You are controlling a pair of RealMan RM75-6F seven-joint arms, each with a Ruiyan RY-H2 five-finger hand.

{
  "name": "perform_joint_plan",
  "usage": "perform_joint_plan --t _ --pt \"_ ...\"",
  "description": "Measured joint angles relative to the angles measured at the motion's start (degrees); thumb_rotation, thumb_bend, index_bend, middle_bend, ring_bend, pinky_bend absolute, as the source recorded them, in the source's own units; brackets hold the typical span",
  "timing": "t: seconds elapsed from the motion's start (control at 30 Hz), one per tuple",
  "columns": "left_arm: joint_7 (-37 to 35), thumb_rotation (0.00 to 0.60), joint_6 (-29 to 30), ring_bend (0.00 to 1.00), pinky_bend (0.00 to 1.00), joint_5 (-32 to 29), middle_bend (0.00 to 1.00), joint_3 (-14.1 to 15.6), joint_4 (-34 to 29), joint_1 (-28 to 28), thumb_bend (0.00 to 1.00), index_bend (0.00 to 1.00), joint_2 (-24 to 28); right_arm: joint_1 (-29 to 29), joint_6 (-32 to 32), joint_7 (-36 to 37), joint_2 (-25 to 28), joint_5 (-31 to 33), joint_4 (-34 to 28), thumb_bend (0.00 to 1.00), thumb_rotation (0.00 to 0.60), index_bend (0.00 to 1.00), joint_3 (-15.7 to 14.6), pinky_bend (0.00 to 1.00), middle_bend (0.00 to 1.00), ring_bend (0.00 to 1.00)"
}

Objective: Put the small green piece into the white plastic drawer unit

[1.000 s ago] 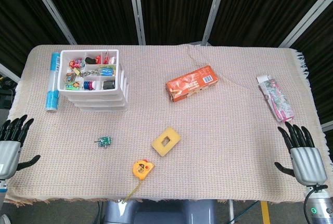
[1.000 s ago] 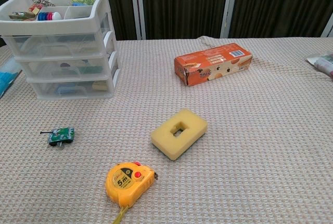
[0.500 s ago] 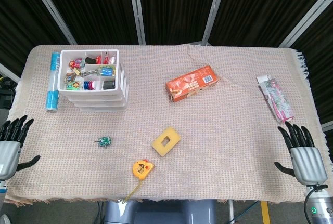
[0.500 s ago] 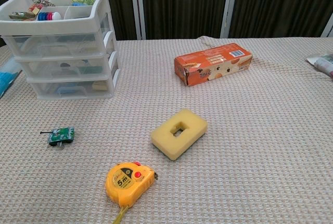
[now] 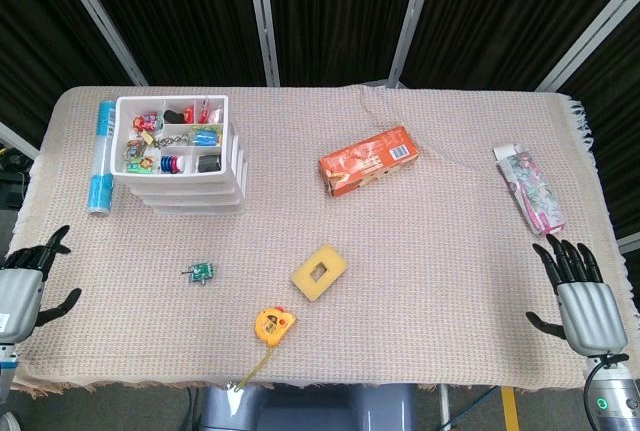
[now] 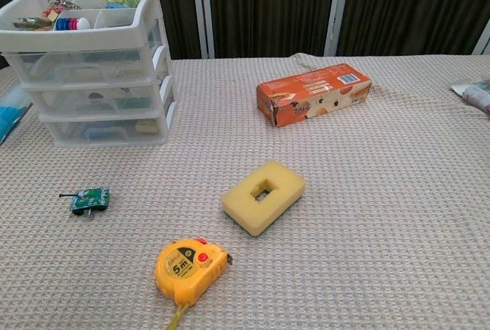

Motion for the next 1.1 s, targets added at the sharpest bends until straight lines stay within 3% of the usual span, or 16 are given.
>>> perform_joint_plan --t 0.1,0.27,0.53,0.83,1.1 --pt "-1.8 0.600 -2.3 0.75 0.59 -0.7 0.88 -0.3 -1.7 -1.0 0.66 0.00 -0.3 0.1 0.0 -0.3 -0.1 -0.3 0.1 0.00 0.600 0.09 0.0 0.00 0.00 0.00" --pt "-3.8 0.600 -10.1 0.79 0.62 -7.0 0.92 -1.7 -6.2 -3.9 0.76 0.00 -0.5 0.4 -0.5 -0.2 -0.2 0.1 0.1 0.00 0.600 0.09 0.1 0.00 0.00 0.00" --pt "-4.1 0.600 -22.4 0.80 0.63 -23.4 0.93 -7.0 -11.4 -11.8 0.76 0.00 -2.4 0.4 -0.6 -0.1 -0.1 0.1 0.1 0.00 0.600 0.09 0.1 0.00 0.00 0.00" --pt "-0.6 0.600 -27.7 0.80 0.63 -32.9 0.93 -10.0 -10.5 -18.2 0.76 0.00 -6.8 0.5 -0.7 0.2 -0.1 0.1 0.1 0.00 0.600 0.09 0.0 0.00 0.00 0.00" --pt "0.3 0.600 -28.7 0.81 0.63 -36.7 0.94 -12.5 -8.9 -21.9 0.76 0.00 -9.8 0.5 -0.7 0.5 0.0 0.1 0.2 0.00 0.600 0.09 0.0 0.00 0.00 0.00"
